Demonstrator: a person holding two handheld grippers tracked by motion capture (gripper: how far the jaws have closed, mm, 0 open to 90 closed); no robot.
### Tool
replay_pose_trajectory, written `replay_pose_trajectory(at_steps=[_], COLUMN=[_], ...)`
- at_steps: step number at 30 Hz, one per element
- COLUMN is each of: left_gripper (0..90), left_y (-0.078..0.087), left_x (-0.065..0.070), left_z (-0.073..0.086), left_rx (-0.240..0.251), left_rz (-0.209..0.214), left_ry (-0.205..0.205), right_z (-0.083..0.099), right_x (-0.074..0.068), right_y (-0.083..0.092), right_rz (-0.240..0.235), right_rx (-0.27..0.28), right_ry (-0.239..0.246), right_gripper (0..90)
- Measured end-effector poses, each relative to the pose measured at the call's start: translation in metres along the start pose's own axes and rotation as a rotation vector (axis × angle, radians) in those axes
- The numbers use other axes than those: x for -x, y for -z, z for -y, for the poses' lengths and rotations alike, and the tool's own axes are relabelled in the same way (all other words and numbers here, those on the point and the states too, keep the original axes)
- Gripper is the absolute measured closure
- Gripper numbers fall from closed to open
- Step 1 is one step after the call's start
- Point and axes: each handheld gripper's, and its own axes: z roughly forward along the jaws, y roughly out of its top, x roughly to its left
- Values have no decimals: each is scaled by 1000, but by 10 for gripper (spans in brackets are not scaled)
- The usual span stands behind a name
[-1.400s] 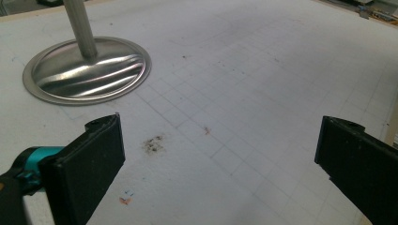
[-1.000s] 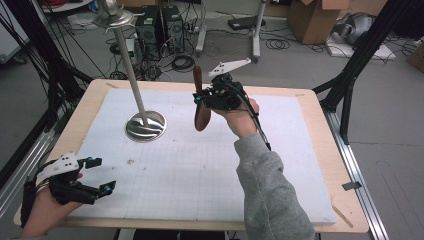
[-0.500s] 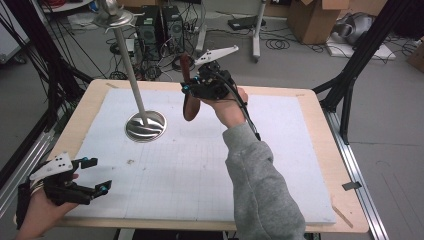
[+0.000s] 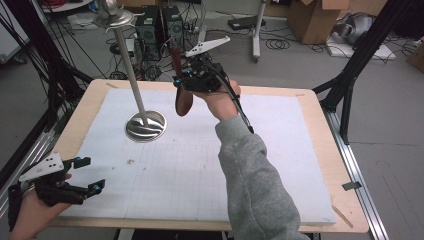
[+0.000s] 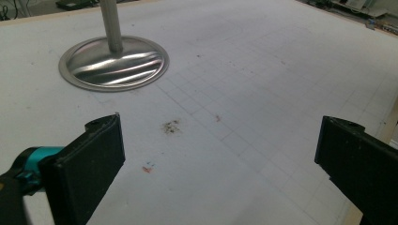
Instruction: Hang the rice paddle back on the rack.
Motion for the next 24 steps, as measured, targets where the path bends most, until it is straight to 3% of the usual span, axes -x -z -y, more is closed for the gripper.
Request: replay_pose_trajectory(at_steps=[4, 24], left_gripper=[24, 23], left_y=[4, 9], left_x=[-2, -8], left_z=[-2, 0], left_rx=[14, 21], left_rz=[-10, -20], left_ry=[0, 21], right_z=[-7, -38], right_x=[-3, -6], right_y=[-3, -20], right_rz=[14, -28], right_rx=[-17, -17], right_ry=[6, 11], right_gripper=[778, 778])
